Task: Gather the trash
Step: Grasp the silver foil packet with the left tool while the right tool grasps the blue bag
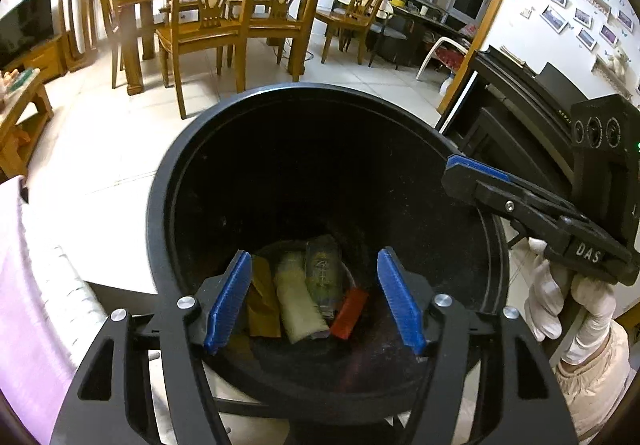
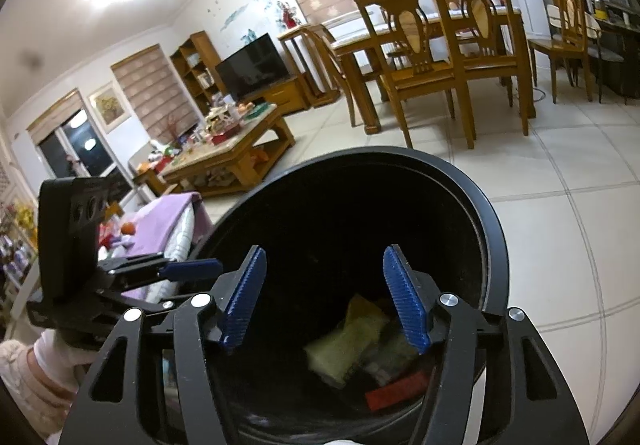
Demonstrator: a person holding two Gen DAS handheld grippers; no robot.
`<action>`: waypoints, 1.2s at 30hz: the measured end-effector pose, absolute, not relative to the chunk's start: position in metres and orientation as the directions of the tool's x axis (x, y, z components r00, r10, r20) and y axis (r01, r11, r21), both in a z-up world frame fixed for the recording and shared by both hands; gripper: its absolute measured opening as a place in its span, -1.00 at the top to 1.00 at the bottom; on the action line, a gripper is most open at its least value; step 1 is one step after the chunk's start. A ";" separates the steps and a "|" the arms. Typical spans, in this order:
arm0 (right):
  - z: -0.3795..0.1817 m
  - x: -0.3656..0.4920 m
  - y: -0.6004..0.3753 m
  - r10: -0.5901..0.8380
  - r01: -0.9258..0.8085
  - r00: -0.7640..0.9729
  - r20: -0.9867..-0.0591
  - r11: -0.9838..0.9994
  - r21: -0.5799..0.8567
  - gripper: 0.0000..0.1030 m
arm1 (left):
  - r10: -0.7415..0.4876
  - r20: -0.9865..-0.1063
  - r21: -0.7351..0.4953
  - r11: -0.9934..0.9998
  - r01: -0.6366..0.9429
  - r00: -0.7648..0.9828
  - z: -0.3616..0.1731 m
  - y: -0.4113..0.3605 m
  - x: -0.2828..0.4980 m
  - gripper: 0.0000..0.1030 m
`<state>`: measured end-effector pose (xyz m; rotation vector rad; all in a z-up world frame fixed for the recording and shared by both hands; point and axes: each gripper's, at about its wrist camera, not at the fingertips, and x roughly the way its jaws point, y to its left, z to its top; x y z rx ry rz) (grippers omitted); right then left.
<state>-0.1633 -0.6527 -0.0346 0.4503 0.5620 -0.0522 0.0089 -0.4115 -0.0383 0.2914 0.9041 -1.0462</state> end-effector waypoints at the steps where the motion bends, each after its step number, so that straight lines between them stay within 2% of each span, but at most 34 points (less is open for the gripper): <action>1: -0.032 -0.163 -0.650 0.076 0.164 0.850 -0.520 0.902 0.400 -0.35 | -0.623 -0.757 -0.198 0.505 0.840 0.196 -0.036 -0.407 0.008 -0.28; 2: -0.029 -0.163 -0.649 0.079 0.158 0.854 -0.514 0.902 0.401 -0.46 | -0.627 -0.753 -0.201 0.509 0.837 0.201 -0.033 -0.401 0.008 -0.32; 3: -0.026 -0.163 -0.645 0.082 0.151 0.858 -0.507 0.903 0.403 -0.50 | -0.632 -0.746 -0.203 0.514 0.833 0.209 -0.030 -0.394 0.007 -0.45; 4: -0.023 -0.163 -0.642 0.088 0.143 0.862 -0.499 0.903 0.406 -0.52 | -0.640 -0.736 -0.204 0.521 0.829 0.221 -0.026 -0.386 0.006 -0.50; 13: 0.004 -0.139 -0.579 0.174 0.010 0.857 -0.485 0.935 0.353 -0.59 | -0.642 -0.679 -0.193 0.624 0.757 0.356 0.001 -0.275 0.026 -0.50; 21: 0.012 -0.093 -0.474 0.295 -0.174 0.808 -0.510 0.946 0.273 -0.59 | -0.498 -0.668 -0.111 0.801 0.588 0.553 0.013 -0.151 0.058 -0.50; 24: 0.013 -0.077 -0.432 0.329 -0.238 0.782 -0.529 0.943 0.234 -0.59 | -0.412 -0.657 -0.068 0.867 0.494 0.632 0.017 -0.107 0.065 -0.80; 26: 0.013 -0.068 -0.403 0.349 -0.286 0.761 -0.547 0.937 0.200 -0.67 | -0.355 -0.656 -0.063 0.905 0.420 0.666 0.017 -0.077 0.073 -0.81; 30: 0.008 -0.056 -0.352 0.369 -0.376 0.724 -0.583 0.920 0.115 -0.69 | -0.282 -0.694 -0.105 0.950 0.295 0.662 0.007 -0.028 0.095 -0.81; 36: -0.003 -0.039 -0.281 0.347 -0.501 0.678 -0.649 0.863 -0.063 -0.75 | -0.304 -0.732 -0.180 0.950 0.256 0.610 -0.010 -0.006 0.119 -0.81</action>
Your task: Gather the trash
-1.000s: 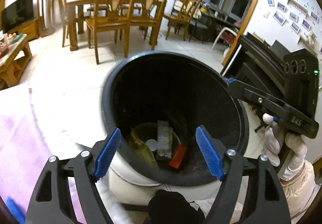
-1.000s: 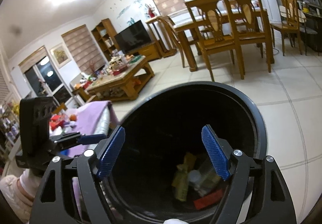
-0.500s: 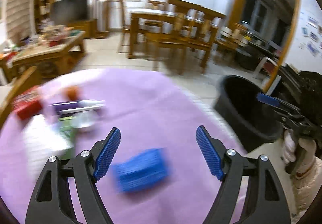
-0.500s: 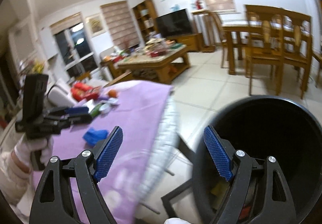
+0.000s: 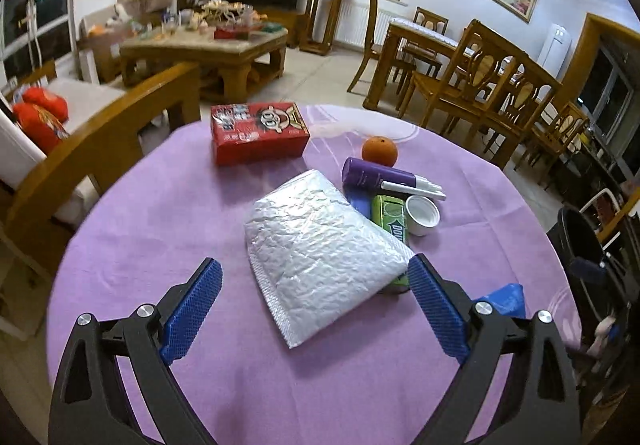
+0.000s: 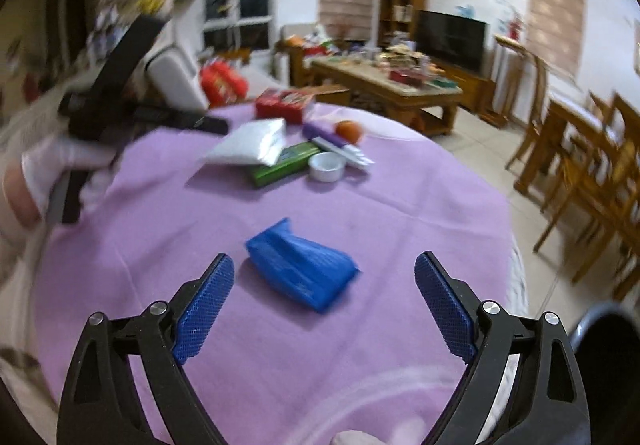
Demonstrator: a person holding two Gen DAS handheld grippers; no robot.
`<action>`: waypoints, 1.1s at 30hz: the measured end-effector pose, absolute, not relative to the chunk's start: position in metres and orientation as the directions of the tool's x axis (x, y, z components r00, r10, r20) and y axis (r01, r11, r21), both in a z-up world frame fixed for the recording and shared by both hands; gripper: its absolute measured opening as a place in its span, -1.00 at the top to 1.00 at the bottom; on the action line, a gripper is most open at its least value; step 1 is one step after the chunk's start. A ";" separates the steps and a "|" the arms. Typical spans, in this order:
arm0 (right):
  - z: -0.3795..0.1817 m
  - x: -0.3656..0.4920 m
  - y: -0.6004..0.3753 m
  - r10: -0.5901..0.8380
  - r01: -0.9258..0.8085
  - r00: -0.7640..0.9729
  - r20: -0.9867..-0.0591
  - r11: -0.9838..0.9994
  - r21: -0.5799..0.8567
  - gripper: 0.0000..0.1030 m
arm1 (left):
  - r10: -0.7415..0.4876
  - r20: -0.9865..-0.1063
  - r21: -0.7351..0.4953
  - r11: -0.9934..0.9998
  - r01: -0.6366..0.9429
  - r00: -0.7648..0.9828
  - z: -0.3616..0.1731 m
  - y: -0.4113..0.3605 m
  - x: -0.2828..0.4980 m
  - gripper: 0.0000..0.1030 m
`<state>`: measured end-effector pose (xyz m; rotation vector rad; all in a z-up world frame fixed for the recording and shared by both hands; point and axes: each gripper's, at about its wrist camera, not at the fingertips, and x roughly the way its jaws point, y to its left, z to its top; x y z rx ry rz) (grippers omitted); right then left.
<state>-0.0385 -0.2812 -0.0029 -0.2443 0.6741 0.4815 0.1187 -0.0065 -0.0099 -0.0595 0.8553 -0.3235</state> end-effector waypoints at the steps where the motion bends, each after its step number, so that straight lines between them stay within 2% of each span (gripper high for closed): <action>1: -0.006 -0.035 -0.273 0.337 -0.515 0.673 -0.659 0.852 -0.090 -0.75 | -0.315 -0.735 -0.196 0.947 0.256 0.601 -0.012 -0.009 0.124 -0.81; 5: -0.021 -0.018 -0.250 0.286 -0.554 0.652 -0.702 0.812 -0.183 -0.75 | -0.326 -0.745 -0.221 0.944 0.245 0.582 -0.019 -0.006 0.133 -0.81; 7: -0.027 -0.010 -0.244 0.274 -0.574 0.623 -0.733 0.796 -0.191 -0.75 | -0.320 -0.752 -0.219 0.946 0.240 0.577 -0.022 -0.007 0.137 -0.81; 13: -0.032 0.004 -0.239 0.291 -0.596 0.604 -0.742 0.783 -0.178 -0.75 | -0.295 -0.781 -0.210 0.954 0.213 0.550 -0.034 -0.006 0.148 -0.81; 18: -0.038 0.012 -0.235 0.287 -0.608 0.578 -0.764 0.776 -0.169 -0.46 | -0.315 -0.773 -0.222 0.948 0.230 0.550 -0.038 -0.002 0.147 -0.78; 20: -0.043 0.015 -0.232 0.275 -0.608 0.565 -0.778 0.776 -0.168 -0.21 | -0.330 -0.766 -0.226 0.942 0.249 0.551 -0.037 -0.001 0.146 -0.70; 23: -0.045 0.018 -0.231 0.283 -0.613 0.553 -0.784 0.775 -0.152 -0.01 | -0.337 -0.754 -0.223 0.939 0.262 0.564 -0.034 0.003 0.140 -0.47; 26: -0.044 0.017 -0.230 0.301 -0.621 0.546 -0.782 0.771 -0.137 0.22 | -0.340 -0.740 -0.220 0.938 0.269 0.580 -0.031 0.009 0.136 -0.08; 28: -0.043 0.013 -0.228 0.309 -0.622 0.547 -0.778 0.772 -0.130 0.30 | -0.351 -0.735 -0.226 0.933 0.279 0.579 -0.029 0.012 0.134 0.12; 33: -0.037 0.009 -0.232 0.343 -0.599 0.539 -0.769 0.798 -0.064 0.40 | -0.392 -0.702 -0.220 0.913 0.343 0.594 -0.021 0.010 0.121 0.30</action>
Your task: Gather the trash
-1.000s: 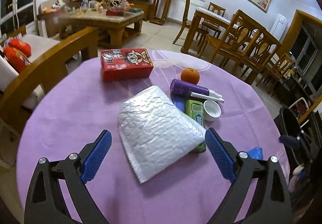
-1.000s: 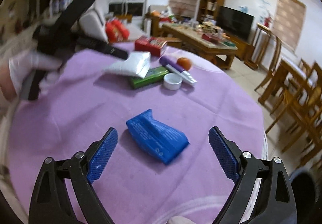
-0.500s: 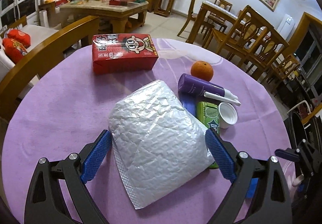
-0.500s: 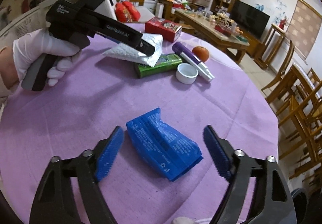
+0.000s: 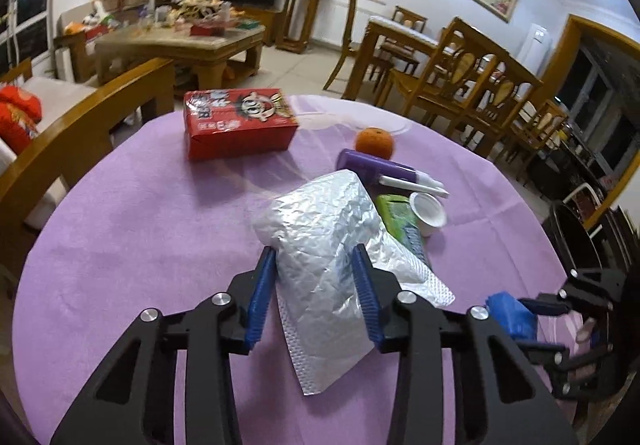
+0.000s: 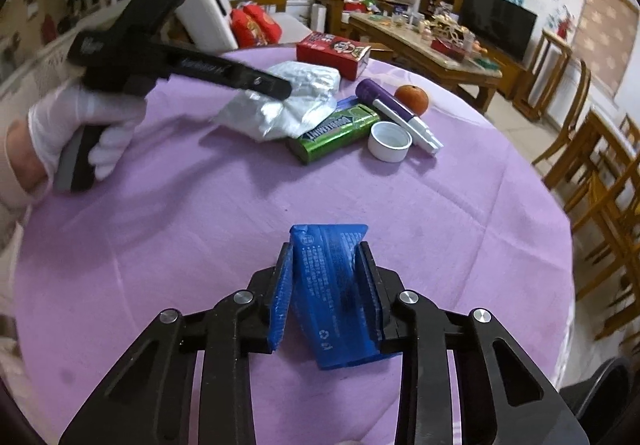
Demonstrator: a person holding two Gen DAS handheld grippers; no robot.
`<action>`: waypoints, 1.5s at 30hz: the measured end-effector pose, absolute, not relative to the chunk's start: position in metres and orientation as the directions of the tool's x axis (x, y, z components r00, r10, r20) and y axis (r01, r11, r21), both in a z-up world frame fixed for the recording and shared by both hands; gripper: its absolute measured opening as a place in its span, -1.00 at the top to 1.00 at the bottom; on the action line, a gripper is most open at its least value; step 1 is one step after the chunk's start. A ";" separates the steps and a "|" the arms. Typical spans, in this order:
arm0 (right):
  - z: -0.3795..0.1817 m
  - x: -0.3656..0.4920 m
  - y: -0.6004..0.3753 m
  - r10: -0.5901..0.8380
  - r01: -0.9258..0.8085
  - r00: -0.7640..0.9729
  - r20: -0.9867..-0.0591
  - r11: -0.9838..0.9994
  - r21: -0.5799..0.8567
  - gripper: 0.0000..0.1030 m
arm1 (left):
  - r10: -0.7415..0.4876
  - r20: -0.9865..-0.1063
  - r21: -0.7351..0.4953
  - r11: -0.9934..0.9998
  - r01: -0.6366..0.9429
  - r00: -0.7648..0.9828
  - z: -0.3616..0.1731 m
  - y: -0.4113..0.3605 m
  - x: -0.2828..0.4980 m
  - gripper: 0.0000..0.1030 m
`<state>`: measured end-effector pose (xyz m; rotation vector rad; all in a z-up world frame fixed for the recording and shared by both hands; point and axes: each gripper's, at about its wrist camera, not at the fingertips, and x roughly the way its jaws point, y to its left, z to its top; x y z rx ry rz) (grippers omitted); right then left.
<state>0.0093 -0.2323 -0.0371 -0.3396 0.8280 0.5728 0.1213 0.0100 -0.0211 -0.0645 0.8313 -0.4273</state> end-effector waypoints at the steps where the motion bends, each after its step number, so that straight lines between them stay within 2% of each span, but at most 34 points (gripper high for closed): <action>1: -0.036 0.009 -0.235 0.355 -0.588 0.536 -0.766 0.808 -0.038 0.40 | -0.402 -0.689 -0.219 0.909 0.356 0.602 -0.018 0.010 0.116 0.37; 6: -0.026 0.003 -0.247 0.392 -0.545 0.551 -0.737 0.838 0.038 0.40 | -0.440 -0.633 -0.218 0.891 0.398 0.637 0.002 0.006 0.095 0.53; 14: 0.004 -0.018 -0.290 0.455 -0.456 0.620 -0.640 0.872 0.178 0.40 | -0.454 -0.599 -0.152 0.873 0.464 0.659 0.017 -0.020 0.068 0.63; 24: 0.021 -0.046 -0.322 0.467 -0.414 0.661 -0.587 0.880 0.235 0.40 | -0.446 -0.656 -0.054 0.832 0.552 0.608 0.001 -0.074 0.052 0.66; 25: 0.021 -0.047 -0.324 0.468 -0.411 0.662 -0.586 0.880 0.238 0.40 | -0.447 -0.662 -0.053 0.828 0.558 0.602 -0.001 -0.078 0.051 0.79; 28: 0.021 -0.052 -0.330 0.467 -0.401 0.666 -0.582 0.882 0.249 0.40 | -0.454 -0.679 -0.031 0.803 0.595 0.577 -0.010 -0.099 0.045 0.87; 39: 0.018 -0.068 -0.365 0.457 -0.355 0.691 -0.561 0.890 0.287 0.40 | -0.511 -0.669 -0.089 0.777 0.624 0.540 -0.009 -0.118 0.036 0.91; 45: 0.024 -0.078 -0.381 0.455 -0.341 0.717 -0.527 0.890 0.304 0.40 | -0.541 -0.625 -0.053 0.749 0.660 0.563 0.019 -0.136 0.021 0.95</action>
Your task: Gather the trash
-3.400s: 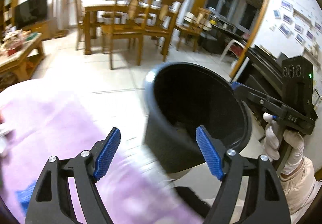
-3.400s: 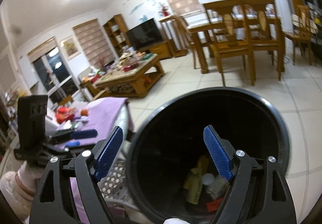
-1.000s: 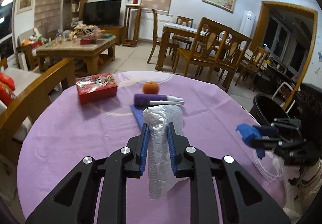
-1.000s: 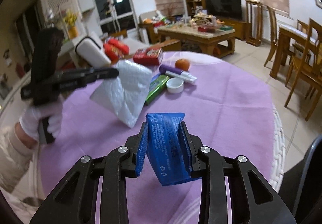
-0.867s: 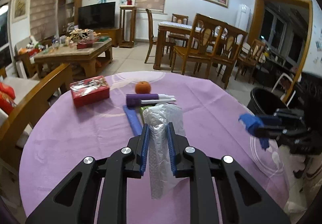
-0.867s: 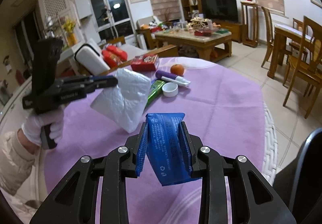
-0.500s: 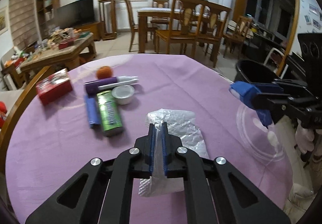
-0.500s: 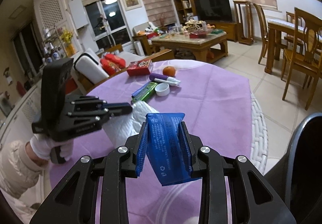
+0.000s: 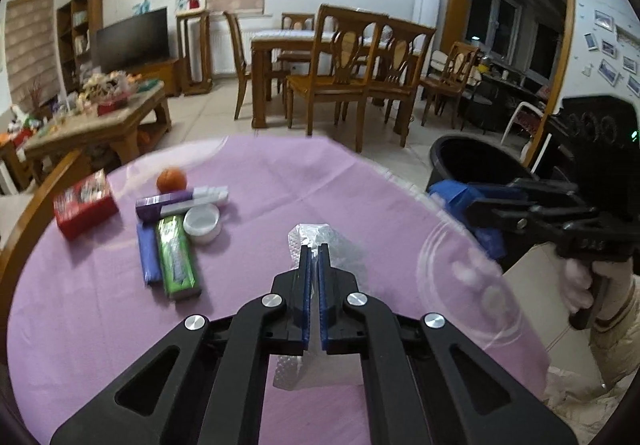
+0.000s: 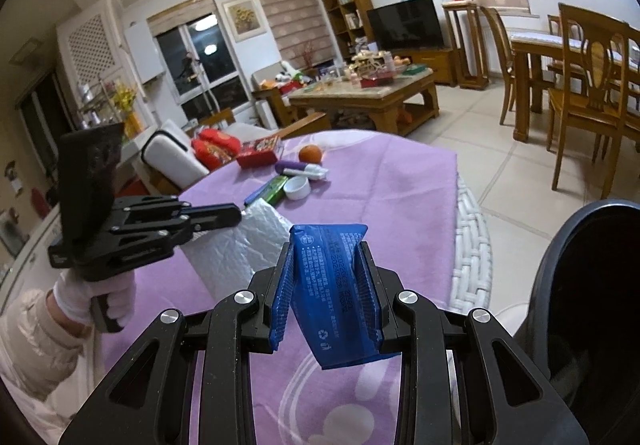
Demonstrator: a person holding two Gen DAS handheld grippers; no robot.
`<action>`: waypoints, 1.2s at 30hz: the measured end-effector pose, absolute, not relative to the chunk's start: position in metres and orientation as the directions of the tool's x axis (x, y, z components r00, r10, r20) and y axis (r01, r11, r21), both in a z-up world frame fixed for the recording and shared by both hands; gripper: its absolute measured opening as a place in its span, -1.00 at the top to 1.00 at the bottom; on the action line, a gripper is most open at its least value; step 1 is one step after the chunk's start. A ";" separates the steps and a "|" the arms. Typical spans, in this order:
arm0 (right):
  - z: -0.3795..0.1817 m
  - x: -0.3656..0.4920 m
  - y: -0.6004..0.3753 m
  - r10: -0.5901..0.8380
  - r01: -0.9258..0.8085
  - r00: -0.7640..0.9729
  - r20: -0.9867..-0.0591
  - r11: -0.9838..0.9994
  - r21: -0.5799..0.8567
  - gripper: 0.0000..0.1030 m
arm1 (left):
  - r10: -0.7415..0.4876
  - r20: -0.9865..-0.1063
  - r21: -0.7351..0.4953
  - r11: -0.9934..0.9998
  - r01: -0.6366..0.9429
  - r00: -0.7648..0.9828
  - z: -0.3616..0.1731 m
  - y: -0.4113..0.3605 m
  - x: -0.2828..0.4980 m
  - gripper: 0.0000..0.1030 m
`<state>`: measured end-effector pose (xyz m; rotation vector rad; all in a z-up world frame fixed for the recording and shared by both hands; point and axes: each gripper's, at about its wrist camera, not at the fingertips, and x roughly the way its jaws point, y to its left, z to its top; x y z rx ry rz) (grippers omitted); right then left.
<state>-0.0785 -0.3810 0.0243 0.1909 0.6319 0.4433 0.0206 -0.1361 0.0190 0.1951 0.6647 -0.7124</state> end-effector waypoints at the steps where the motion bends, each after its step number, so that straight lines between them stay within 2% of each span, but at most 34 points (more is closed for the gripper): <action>1: 0.026 -0.081 -0.383 0.453 -0.338 0.724 -0.520 0.890 0.305 0.40 | -0.548 -0.616 -0.051 0.744 0.666 0.566 0.024 -0.139 0.019 0.95; 11: 0.048 -0.109 -0.443 0.393 -0.259 0.803 -0.448 0.907 0.332 0.40 | -0.601 -0.579 -0.029 0.690 0.723 0.551 0.050 -0.195 0.014 1.00; 14: 0.046 -0.120 -0.462 0.373 -0.232 0.811 -0.450 0.912 0.338 0.39 | -0.597 -0.590 -0.016 0.682 0.731 0.544 0.045 -0.213 0.015 0.99; 16: 0.043 -0.127 -0.472 0.365 -0.221 0.812 -0.456 0.914 0.340 0.39 | -0.576 -0.591 -0.017 0.709 0.705 0.565 0.041 -0.214 0.021 0.90; 18: 0.039 -0.133 -0.479 0.361 -0.215 0.812 -0.459 0.915 0.340 0.40 | -0.536 -0.636 -0.051 0.747 0.663 0.555 0.027 -0.211 0.041 0.87; 20: 0.034 -0.138 -0.483 0.363 -0.212 0.809 -0.463 0.914 0.345 0.40 | -0.492 -0.678 -0.075 0.785 0.614 0.546 0.012 -0.206 0.062 0.69; 21: 0.033 -0.139 -0.485 0.363 -0.211 0.808 -0.464 0.914 0.347 0.40 | -0.472 -0.696 -0.073 0.796 0.601 0.540 0.006 -0.205 0.069 0.21; 22: 0.031 -0.141 -0.487 0.364 -0.211 0.806 -0.466 0.913 0.348 0.40 | -0.447 -0.713 -0.061 0.807 0.587 0.540 -0.002 -0.204 0.075 -0.44; 23: 0.029 -0.141 -0.486 0.366 -0.212 0.805 -0.468 0.913 0.350 0.40 | -0.425 -0.721 -0.035 0.811 0.583 0.548 -0.008 -0.204 0.079 -0.61; 26: 0.024 -0.142 -0.487 0.372 -0.214 0.797 -0.475 0.910 0.355 0.40 | -0.376 -0.730 0.055 0.800 0.597 0.571 -0.015 -0.210 0.084 -0.66; 27: 0.023 -0.140 -0.484 0.374 -0.214 0.795 -0.478 0.910 0.356 0.40 | -0.369 -0.738 0.069 0.791 0.608 0.565 -0.016 -0.214 0.087 -0.75; 31: 0.020 -0.135 -0.476 0.377 -0.215 0.785 -0.491 0.910 0.354 0.39 | -0.338 -0.763 0.164 0.724 0.670 0.552 -0.025 -0.236 0.096 -0.77; 35: 0.017 -0.131 -0.471 0.379 -0.217 0.777 -0.502 0.911 0.351 0.40 | -0.339 -0.799 0.156 0.681 0.716 0.497 -0.040 -0.248 0.105 -0.75; 36: 0.017 -0.130 -0.470 0.380 -0.218 0.776 -0.503 0.911 0.351 0.40 | -0.339 -0.802 0.152 0.680 0.717 0.492 -0.044 -0.248 0.105 -0.68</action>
